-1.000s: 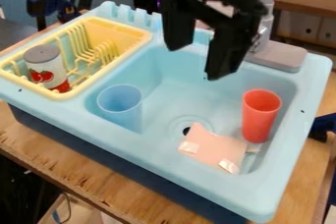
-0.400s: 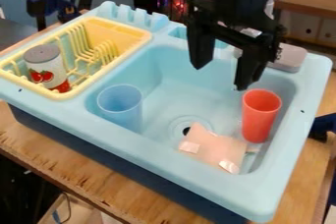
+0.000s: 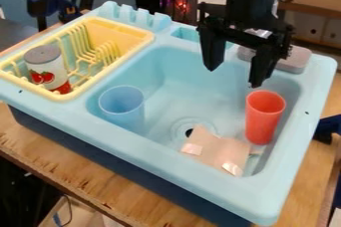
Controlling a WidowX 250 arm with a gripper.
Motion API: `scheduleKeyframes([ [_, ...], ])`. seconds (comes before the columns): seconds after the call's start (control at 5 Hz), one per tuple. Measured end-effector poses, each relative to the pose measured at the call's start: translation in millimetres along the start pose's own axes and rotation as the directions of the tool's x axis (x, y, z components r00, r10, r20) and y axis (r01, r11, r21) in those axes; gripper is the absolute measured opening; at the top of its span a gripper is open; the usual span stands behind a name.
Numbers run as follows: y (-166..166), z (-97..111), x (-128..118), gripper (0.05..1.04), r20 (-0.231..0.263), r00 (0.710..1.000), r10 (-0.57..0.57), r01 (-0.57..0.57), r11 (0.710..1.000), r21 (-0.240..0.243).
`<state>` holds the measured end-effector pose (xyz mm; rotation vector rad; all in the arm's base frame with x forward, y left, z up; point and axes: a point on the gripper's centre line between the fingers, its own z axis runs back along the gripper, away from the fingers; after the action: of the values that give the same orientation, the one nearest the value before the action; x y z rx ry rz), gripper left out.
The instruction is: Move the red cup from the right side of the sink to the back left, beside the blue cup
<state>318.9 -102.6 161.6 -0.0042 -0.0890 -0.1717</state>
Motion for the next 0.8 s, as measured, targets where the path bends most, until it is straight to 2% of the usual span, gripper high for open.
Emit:
scheduleKeyframes([
  [0.2,2.8,-15.0,4.4,1.002,-0.038,0.999,0.015,-0.015,1.000,0.004],
  [0.6,-3.0,-34.5,8.8,1.002,-0.079,0.997,-0.001,-0.001,1.000,-0.026],
  [0.8,-6.5,-36.1,14.0,1.002,-0.048,0.999,-0.010,0.008,0.999,-0.048],
])
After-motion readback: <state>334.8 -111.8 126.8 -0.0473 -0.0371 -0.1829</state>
